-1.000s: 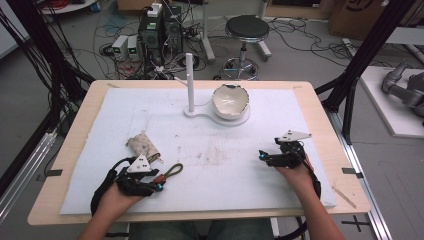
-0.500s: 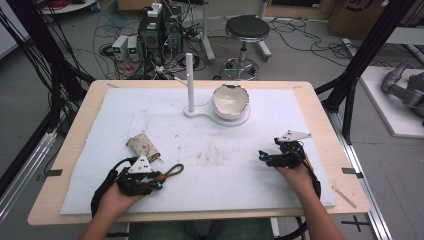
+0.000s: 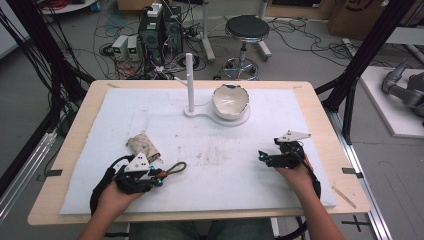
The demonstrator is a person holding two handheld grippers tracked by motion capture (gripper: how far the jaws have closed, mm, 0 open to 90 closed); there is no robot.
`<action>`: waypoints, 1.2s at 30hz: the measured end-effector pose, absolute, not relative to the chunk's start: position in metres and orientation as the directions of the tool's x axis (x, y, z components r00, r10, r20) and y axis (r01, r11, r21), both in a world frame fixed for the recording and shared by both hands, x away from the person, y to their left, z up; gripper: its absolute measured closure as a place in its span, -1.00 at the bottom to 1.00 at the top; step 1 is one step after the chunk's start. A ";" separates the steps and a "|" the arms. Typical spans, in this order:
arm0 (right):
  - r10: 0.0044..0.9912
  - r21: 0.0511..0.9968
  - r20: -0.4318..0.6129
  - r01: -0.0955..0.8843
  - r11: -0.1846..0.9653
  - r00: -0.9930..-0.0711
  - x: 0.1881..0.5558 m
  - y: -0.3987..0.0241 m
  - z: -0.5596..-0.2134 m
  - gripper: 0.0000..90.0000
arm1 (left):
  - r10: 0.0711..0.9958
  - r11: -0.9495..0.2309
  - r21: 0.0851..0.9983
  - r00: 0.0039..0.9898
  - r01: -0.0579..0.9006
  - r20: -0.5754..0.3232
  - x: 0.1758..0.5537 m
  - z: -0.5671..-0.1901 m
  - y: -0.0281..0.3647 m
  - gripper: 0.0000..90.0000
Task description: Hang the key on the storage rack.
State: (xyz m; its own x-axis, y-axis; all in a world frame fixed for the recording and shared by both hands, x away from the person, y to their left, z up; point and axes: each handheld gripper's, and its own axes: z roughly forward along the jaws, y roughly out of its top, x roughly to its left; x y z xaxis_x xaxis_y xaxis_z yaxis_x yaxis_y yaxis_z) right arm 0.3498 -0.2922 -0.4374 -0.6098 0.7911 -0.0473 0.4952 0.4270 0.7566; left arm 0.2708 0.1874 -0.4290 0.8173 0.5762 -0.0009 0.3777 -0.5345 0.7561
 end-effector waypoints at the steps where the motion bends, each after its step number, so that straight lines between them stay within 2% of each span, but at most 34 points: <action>1: 0.791 0.757 -0.050 0.494 0.428 -0.610 0.350 -0.292 -0.437 -0.59 | 0.576 -0.530 0.760 0.817 0.376 -0.002 0.271 -0.427 0.188 0.56; 11: 0.787 0.760 -0.047 0.489 0.428 -0.615 0.349 -0.289 -0.437 -0.60 | 0.613 -0.387 0.852 0.788 0.353 -0.048 0.271 -0.401 0.192 0.56; 17: 0.785 0.760 -0.040 0.491 0.425 -0.618 0.349 -0.288 -0.437 -0.59 | 0.633 -0.359 0.876 0.774 0.321 -0.025 0.276 -0.382 0.190 0.56; 23: 0.786 0.763 -0.034 0.492 0.419 -0.618 0.349 -0.289 -0.437 -0.59 | 0.654 -0.309 0.904 0.756 0.295 -0.023 0.291 -0.362 0.191 0.56; 36: 0.784 0.761 -0.032 0.493 0.421 -0.620 0.351 -0.288 -0.438 -0.59 | 0.684 -0.284 0.927 0.729 0.245 0.017 0.336 -0.317 0.176 0.56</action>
State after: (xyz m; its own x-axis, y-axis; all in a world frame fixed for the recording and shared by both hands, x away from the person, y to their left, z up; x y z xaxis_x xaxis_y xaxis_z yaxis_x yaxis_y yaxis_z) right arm 0.3513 -0.2880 -0.4380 -0.6197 0.7842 -0.0322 0.4933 0.4211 0.7611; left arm 0.3359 0.1763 -0.3166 0.7294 0.6838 0.0170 0.2448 -0.2842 0.9270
